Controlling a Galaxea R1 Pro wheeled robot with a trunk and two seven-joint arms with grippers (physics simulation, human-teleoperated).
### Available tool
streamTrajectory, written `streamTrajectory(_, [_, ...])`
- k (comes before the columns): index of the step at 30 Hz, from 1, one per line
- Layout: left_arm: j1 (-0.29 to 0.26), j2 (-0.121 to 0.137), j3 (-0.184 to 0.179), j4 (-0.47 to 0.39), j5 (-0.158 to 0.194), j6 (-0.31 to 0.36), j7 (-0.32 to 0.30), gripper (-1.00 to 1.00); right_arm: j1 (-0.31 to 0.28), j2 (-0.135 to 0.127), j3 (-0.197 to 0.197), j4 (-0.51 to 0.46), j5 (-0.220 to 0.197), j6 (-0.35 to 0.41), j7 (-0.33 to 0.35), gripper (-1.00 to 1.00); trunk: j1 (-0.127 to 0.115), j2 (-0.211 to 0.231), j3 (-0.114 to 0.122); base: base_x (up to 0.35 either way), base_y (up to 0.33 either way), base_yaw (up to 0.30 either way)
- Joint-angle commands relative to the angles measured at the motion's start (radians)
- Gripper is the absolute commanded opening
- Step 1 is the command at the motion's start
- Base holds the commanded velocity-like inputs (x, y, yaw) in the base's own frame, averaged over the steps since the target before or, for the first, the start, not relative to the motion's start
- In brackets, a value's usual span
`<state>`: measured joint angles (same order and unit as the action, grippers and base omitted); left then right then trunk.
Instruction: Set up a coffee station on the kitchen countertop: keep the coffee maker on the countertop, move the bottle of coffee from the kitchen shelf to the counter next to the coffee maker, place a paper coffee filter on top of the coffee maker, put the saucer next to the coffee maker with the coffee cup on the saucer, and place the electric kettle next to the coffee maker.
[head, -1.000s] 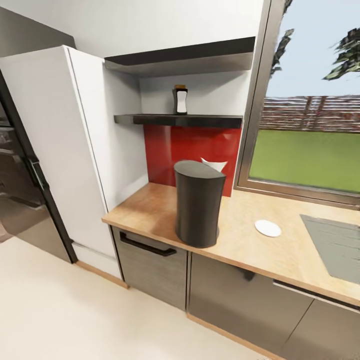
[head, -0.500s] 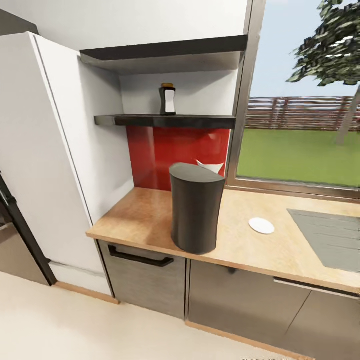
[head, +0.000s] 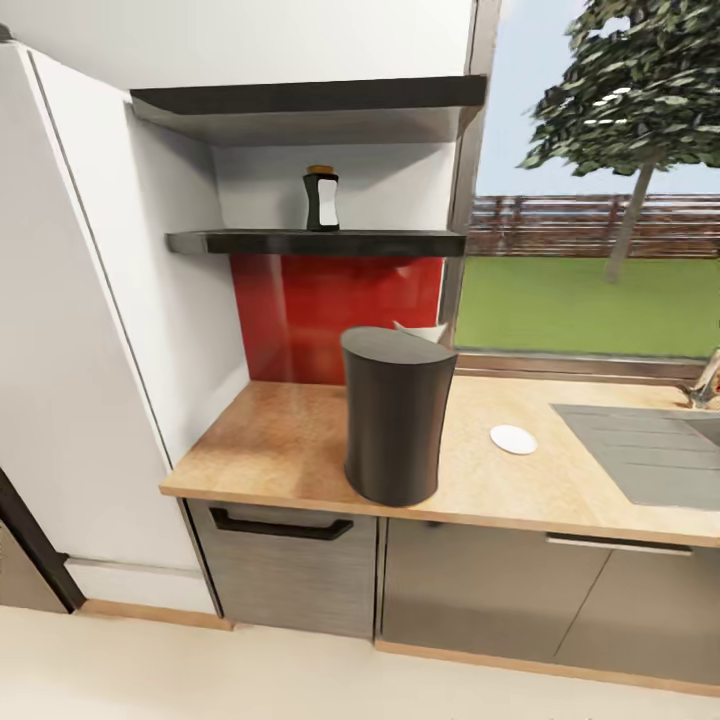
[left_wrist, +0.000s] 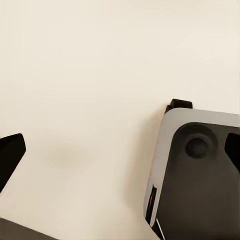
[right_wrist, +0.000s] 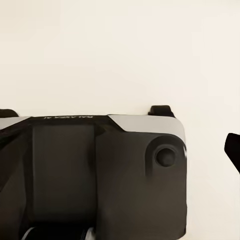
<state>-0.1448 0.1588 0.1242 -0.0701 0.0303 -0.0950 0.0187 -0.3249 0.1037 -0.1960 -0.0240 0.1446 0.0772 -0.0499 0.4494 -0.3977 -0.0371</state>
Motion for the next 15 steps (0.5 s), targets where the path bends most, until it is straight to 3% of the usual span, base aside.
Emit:
streamTrajectory(1, [-0.001,0.000,0.003,0.001,0.003,-0.003,0.000,1.00,0.000,0.001,-0.008,-0.002,0.011,0.006,-0.003,1.00,0.001,-0.002,-0.002,0.000,0.339,-0.053])
streamTrajectory(15, [-0.001,0.000,0.003,0.001,0.001,-0.001,0.000,1.00,0.000,0.001,-0.008,-0.002,0.013,0.005,0.000,1.00,0.001,-0.002,-0.002,-0.001,0.339,-0.006])
